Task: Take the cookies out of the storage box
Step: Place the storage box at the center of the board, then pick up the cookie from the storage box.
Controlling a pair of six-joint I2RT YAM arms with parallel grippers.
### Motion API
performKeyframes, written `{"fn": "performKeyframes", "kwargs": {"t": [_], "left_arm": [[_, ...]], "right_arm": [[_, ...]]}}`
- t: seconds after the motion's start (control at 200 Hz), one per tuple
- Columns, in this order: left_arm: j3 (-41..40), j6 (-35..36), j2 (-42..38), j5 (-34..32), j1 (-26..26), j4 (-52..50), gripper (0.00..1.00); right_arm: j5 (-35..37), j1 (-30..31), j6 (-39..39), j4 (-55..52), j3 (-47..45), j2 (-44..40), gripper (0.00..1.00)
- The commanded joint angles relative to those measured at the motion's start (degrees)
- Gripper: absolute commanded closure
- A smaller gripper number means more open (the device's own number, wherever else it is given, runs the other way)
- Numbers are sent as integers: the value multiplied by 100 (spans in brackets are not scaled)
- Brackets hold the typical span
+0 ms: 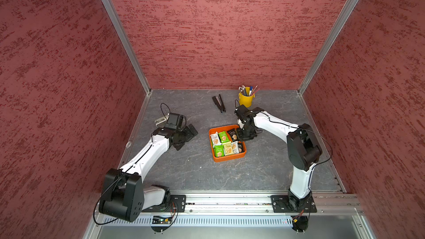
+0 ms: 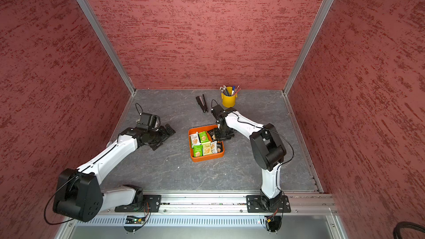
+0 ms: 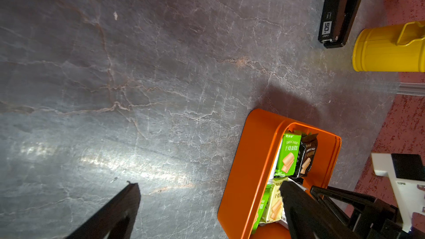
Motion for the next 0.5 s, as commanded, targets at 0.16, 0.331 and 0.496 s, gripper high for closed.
{"fn": "performKeyframes", "kwargs": {"t": [0.16,0.331,0.496], "left_arm": [[-70,321,28,458,-22,94,0],[19,438,218,796,-20,132,0],[144,388,316,906,-18,101,0]], "right_arm": [[-66,136,-71,-576,566,-512,46],[-253,201,-347,-687,964,-327,41],[-315,234,-651,-795,1473,90,41]]}}
